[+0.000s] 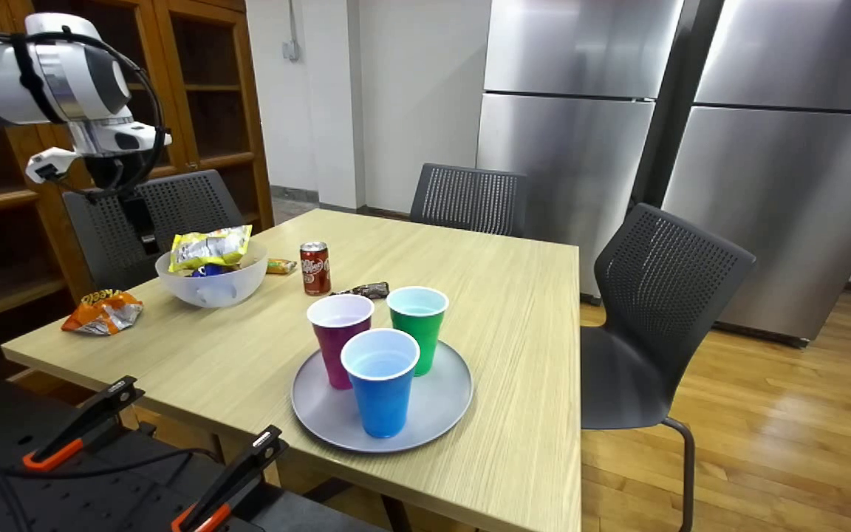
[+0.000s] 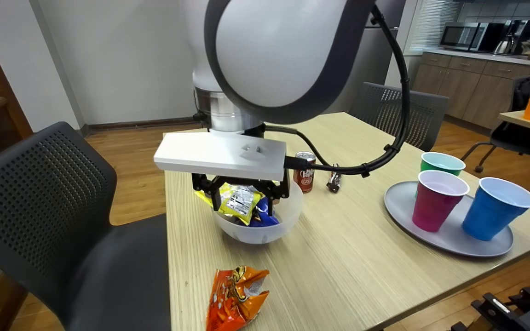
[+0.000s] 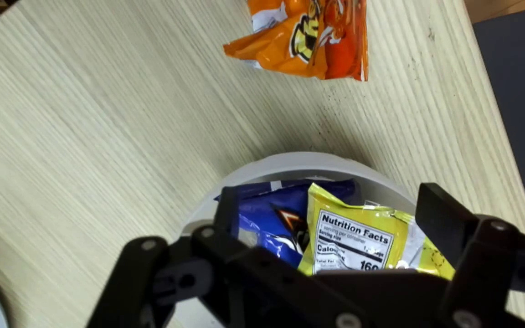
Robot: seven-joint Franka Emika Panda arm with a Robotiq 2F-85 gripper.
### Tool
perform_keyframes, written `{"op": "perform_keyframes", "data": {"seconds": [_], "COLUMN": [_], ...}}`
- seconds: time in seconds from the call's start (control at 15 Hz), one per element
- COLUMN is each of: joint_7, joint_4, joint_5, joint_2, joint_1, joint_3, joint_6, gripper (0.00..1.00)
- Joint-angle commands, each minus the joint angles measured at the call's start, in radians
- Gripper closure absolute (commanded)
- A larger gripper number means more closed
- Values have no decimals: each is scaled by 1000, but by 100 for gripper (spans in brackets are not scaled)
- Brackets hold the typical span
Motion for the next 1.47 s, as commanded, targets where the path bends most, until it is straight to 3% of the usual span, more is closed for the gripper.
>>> {"op": "perform_keyframes", "data": {"seconds": [0.0, 0.93, 1.4], "joint_7": [-35, -365, -586], "joint_4": [-76, -107, -83], "joint_5": [-13, 28, 146], "joint_2": [-63, -28, 35], "joint_1": [9, 14, -6], "joint_3": [20, 108, 135], "joint_6": [33, 48, 59], "gripper": [0, 0, 0]}}
